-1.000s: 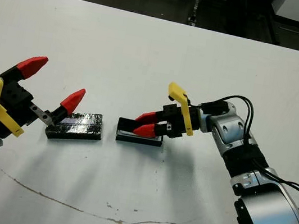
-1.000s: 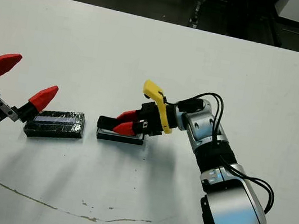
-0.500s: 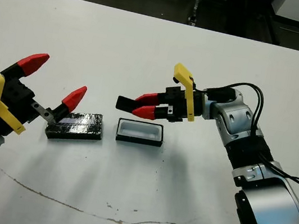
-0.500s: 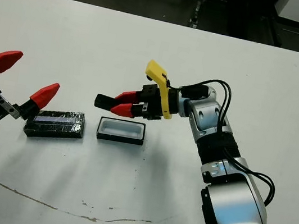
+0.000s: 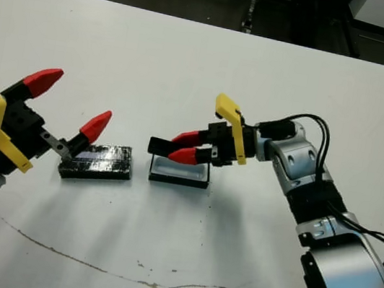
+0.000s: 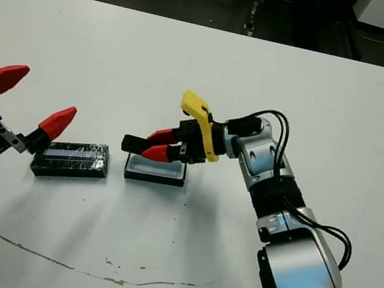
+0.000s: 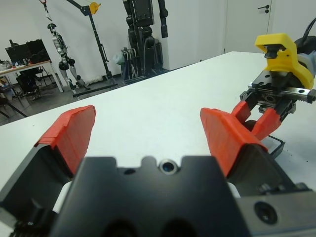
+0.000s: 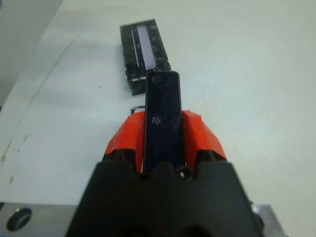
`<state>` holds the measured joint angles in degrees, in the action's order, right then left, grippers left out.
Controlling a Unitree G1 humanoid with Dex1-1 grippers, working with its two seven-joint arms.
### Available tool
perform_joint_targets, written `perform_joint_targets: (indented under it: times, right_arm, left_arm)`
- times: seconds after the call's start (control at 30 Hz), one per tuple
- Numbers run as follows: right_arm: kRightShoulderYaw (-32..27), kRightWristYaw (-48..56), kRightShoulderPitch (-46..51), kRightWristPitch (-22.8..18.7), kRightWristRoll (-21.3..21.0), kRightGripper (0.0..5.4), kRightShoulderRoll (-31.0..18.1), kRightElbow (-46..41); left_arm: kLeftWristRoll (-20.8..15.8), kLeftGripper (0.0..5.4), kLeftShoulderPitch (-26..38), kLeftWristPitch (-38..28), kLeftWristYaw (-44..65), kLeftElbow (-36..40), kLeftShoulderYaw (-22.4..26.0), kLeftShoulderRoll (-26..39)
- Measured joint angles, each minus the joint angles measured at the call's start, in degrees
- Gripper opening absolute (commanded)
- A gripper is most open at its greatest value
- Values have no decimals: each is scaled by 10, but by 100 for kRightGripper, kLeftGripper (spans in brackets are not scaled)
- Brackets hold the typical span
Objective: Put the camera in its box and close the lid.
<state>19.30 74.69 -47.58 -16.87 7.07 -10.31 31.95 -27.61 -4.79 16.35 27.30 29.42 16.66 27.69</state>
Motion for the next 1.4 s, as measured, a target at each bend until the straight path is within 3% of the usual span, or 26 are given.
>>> perform_joint_targets:
  times: [1.4]
  right_arm:
    - [11, 16, 18, 22, -15, 171, -15, 3]
  left_arm:
    - [0, 540, -1, 4, -2, 6, 0, 0]
